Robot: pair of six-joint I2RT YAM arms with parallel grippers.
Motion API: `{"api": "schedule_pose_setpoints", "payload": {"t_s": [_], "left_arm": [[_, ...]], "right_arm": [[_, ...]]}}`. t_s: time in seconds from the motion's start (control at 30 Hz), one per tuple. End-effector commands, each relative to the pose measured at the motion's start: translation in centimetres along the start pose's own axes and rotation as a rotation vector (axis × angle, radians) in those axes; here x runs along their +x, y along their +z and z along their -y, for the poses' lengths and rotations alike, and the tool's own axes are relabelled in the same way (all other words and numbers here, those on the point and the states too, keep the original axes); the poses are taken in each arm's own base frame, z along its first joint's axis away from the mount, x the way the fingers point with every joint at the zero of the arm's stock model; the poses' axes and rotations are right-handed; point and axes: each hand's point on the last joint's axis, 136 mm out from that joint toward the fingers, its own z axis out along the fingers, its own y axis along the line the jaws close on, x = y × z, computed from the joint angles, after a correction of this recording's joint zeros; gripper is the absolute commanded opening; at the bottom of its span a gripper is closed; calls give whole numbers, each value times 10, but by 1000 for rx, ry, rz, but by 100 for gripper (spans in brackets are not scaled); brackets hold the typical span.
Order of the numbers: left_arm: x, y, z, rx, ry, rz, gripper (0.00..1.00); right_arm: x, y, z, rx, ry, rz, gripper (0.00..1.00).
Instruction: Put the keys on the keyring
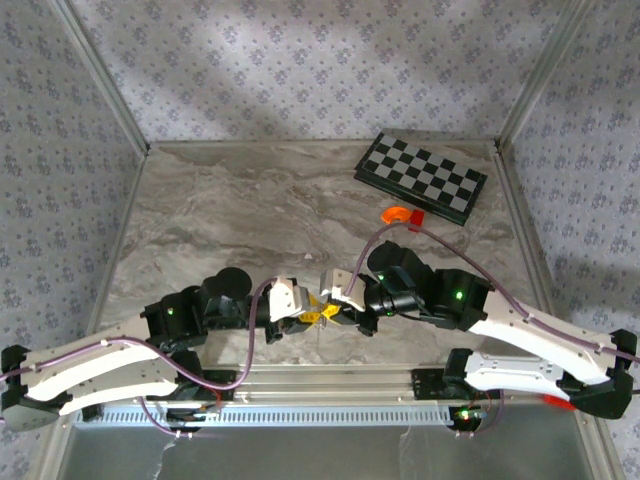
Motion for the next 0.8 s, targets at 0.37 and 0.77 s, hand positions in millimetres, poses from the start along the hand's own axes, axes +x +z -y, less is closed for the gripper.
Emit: {"api": "schedule_pose_setpoints", "payload": {"t_s": [0.37,0.77], "left_arm": [[-14,0,1,-2,17,79,0],[-41,-20,6,14,5,278,0]], "right_arm": [[-15,-2,-2,6,-43,45,0],[-22,-10,2,67,-65,109,16]]}}
